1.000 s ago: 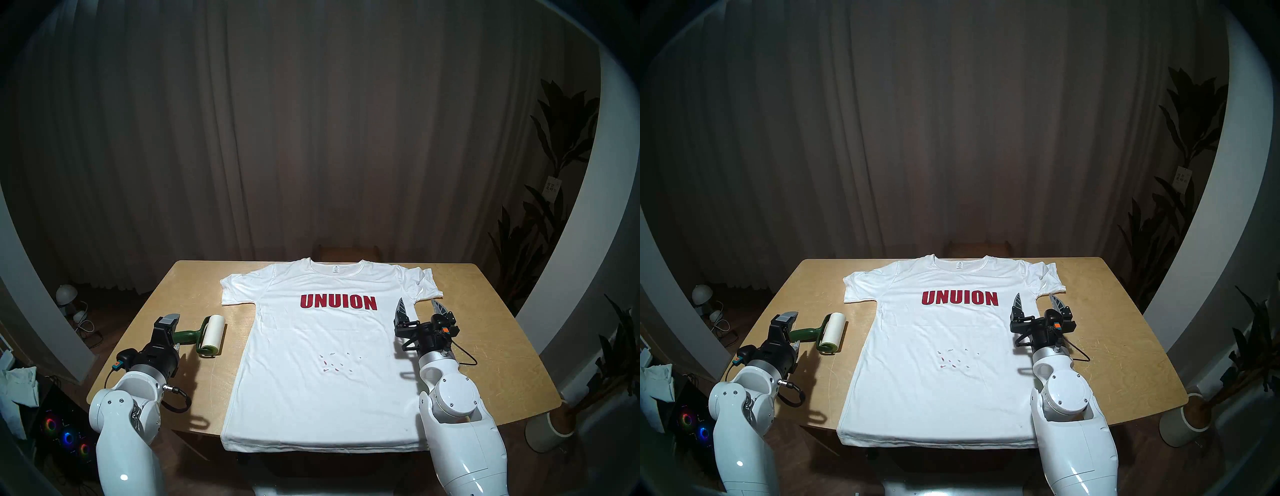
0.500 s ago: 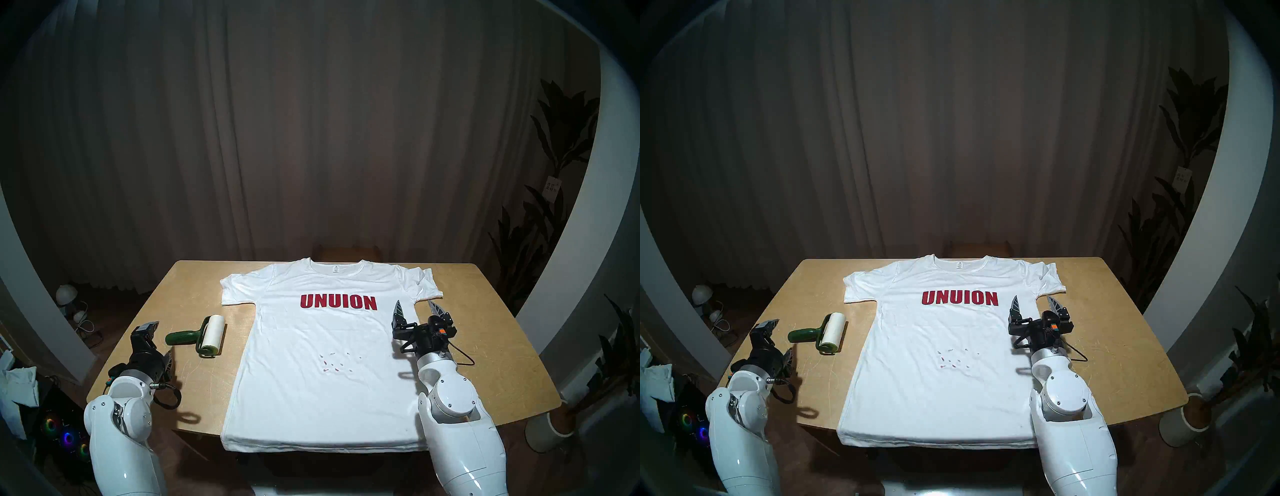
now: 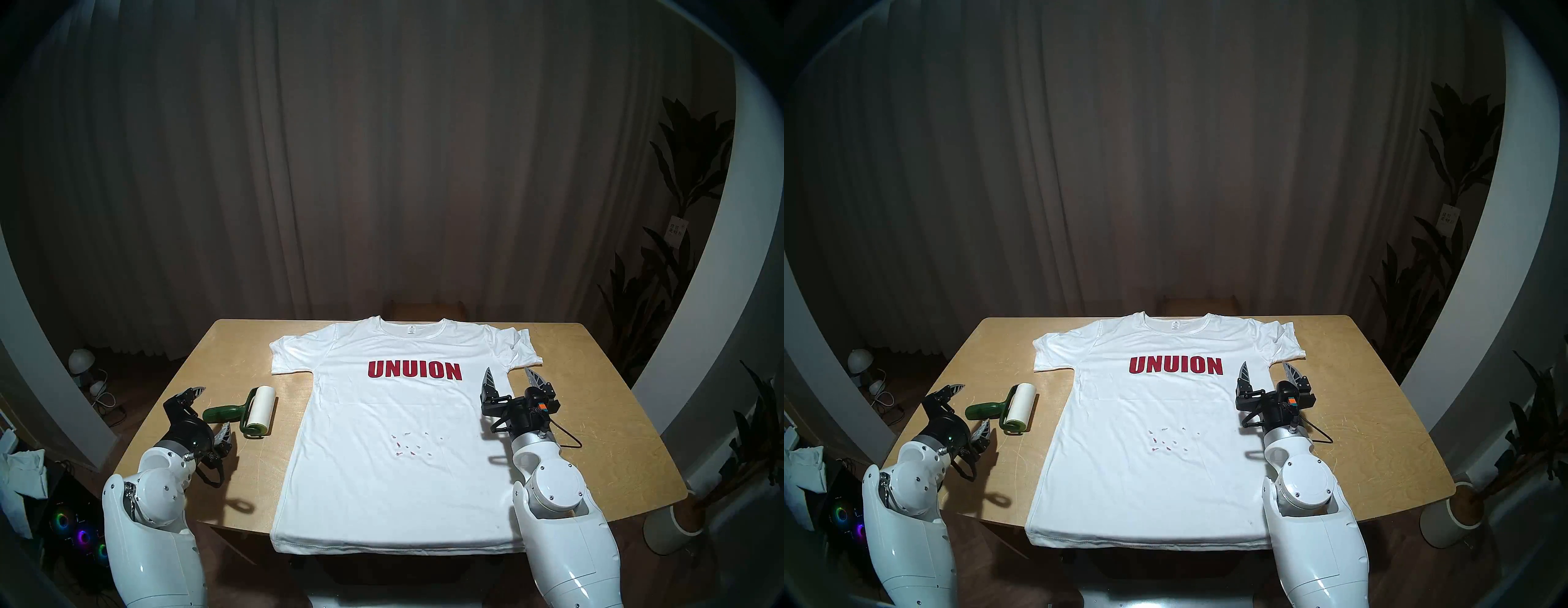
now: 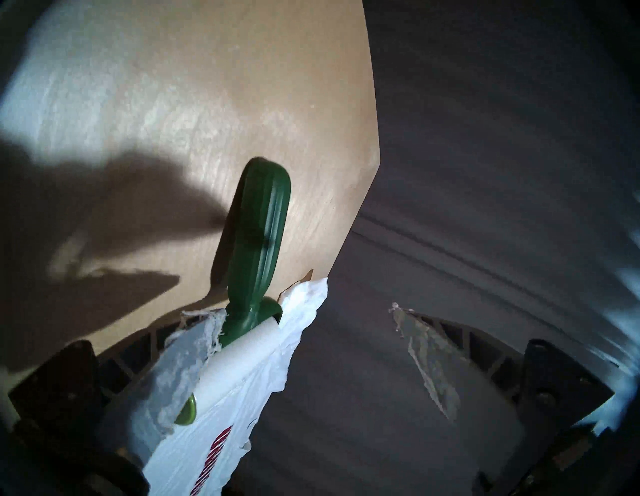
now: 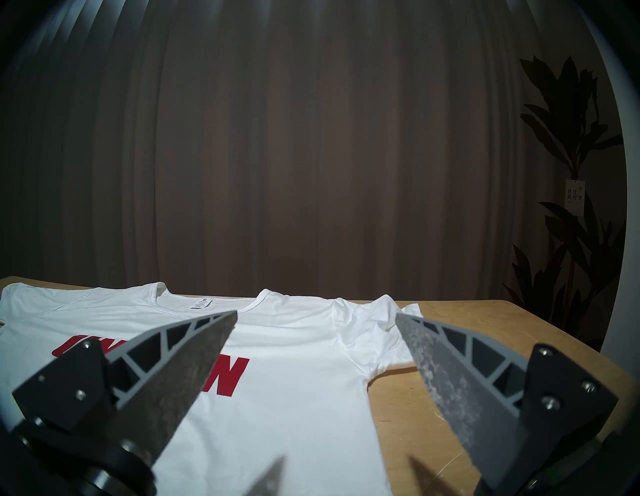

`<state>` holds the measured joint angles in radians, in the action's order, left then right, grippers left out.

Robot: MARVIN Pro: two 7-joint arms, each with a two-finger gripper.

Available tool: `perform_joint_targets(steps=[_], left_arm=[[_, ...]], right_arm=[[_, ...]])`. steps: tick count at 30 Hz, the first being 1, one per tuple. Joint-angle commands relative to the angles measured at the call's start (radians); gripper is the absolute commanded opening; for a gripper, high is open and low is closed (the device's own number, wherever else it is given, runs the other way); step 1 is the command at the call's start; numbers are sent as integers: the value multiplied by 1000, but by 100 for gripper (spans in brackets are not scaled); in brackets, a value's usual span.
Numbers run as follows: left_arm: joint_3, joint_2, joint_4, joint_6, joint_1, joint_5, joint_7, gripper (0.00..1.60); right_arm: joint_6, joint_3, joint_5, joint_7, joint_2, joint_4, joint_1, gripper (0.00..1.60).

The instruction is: Use the fur roller to clean a top

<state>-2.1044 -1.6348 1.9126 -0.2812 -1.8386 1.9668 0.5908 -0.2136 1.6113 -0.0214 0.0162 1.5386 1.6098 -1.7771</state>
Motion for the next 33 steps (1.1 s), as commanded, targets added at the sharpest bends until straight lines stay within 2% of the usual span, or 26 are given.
perform_joint_targets(steps=[1,3,6,8,13,19,27,33], left_arm=[[51,49,59,-9,-46,-182,-55,160],[65,59,64,-8,-60,-243,-75,160],[66,47,58,-3,-69,-272,-109,160],[52,35,50,-19,-68,-232,-123,160],[42,35,31,-57,-73,-194,-152,160],[73,49,-14,-43,-61,-277,-207,160],[78,60,-72,-20,-23,-312,-246,160],[83,85,-118,-17,16,-318,-242,160]], right_arm=[[-19,4,-12,5,1,22,6,160],[-19,4,-15,7,0,23,5,160],[-22,5,-20,12,-2,24,4,160],[-24,6,-21,13,-3,27,3,160],[-25,6,-19,14,-4,28,3,160],[-34,7,-23,20,-6,25,-2,160],[-35,5,-19,19,-3,42,-14,160],[-38,6,-16,16,-2,44,-18,160]])
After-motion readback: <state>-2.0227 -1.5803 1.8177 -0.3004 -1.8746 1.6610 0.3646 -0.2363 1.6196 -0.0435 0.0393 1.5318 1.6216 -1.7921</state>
